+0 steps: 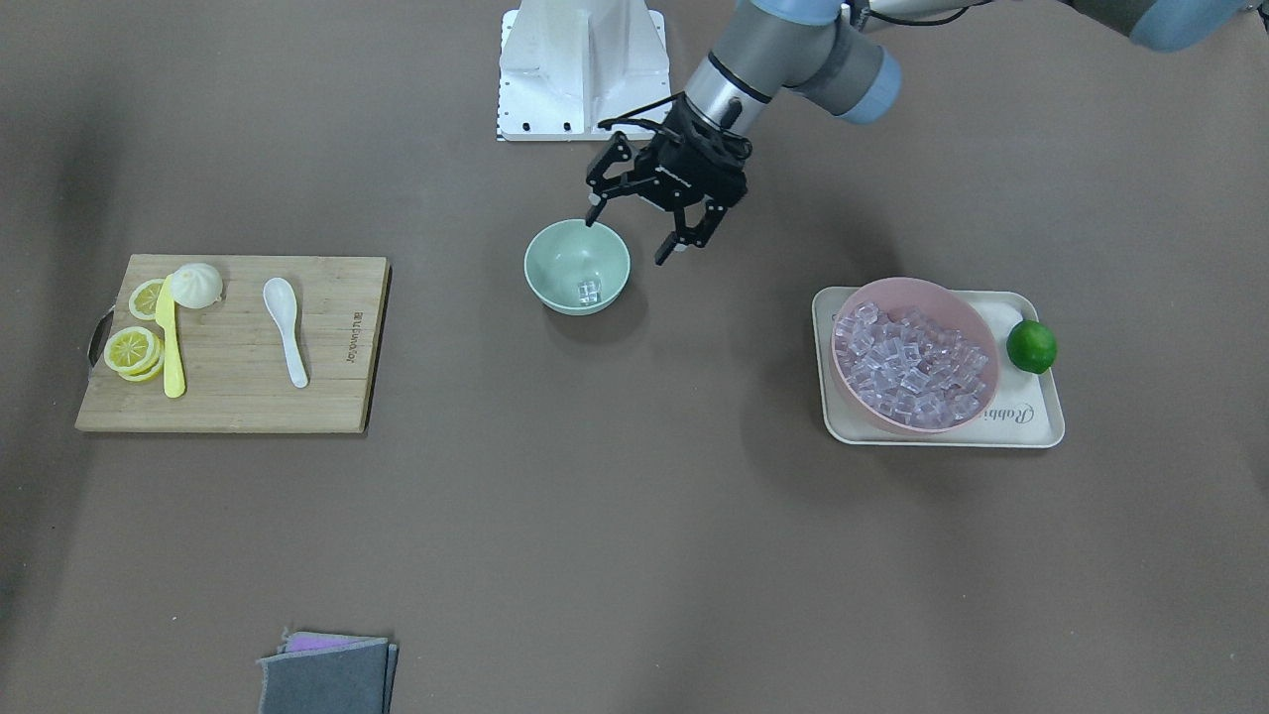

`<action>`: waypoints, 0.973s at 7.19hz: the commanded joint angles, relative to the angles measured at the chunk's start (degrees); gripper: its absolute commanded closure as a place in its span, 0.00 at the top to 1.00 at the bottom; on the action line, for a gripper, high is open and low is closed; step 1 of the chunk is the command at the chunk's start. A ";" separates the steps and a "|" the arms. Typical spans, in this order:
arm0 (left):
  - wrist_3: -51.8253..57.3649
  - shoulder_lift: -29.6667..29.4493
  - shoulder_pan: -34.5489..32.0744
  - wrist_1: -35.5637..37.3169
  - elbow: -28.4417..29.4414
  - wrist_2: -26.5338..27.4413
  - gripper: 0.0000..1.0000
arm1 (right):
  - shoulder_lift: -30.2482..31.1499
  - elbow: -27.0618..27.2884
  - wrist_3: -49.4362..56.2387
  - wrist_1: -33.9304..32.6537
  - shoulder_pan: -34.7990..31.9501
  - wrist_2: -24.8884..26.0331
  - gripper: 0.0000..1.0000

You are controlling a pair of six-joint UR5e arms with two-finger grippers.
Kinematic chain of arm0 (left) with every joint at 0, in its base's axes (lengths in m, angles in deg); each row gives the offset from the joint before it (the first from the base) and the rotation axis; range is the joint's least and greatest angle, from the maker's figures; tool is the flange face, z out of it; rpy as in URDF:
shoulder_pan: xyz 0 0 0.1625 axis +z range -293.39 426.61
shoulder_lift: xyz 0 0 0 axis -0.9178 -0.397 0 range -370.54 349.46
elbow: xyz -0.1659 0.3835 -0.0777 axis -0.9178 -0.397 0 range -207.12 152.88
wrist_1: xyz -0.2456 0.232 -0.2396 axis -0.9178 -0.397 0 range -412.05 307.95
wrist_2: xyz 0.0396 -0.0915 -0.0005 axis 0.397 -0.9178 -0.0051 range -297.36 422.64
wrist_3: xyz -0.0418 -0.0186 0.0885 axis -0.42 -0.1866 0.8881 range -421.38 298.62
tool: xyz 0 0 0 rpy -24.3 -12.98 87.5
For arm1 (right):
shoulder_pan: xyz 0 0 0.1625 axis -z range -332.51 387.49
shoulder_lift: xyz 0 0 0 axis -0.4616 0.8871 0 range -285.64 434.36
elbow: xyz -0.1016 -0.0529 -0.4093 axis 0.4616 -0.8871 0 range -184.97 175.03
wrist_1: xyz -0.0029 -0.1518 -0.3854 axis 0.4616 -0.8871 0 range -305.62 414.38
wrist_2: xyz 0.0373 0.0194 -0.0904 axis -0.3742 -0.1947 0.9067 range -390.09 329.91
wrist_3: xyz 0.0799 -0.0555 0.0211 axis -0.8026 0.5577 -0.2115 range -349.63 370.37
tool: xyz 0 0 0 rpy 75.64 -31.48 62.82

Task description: Put spoon and ice into bowl

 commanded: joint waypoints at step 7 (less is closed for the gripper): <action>85.74 15.71 -58.54 43.53 3.16 -31.58 0.98 | -12.40 1.72 -35.07 2.60 35.18 28.91 1.00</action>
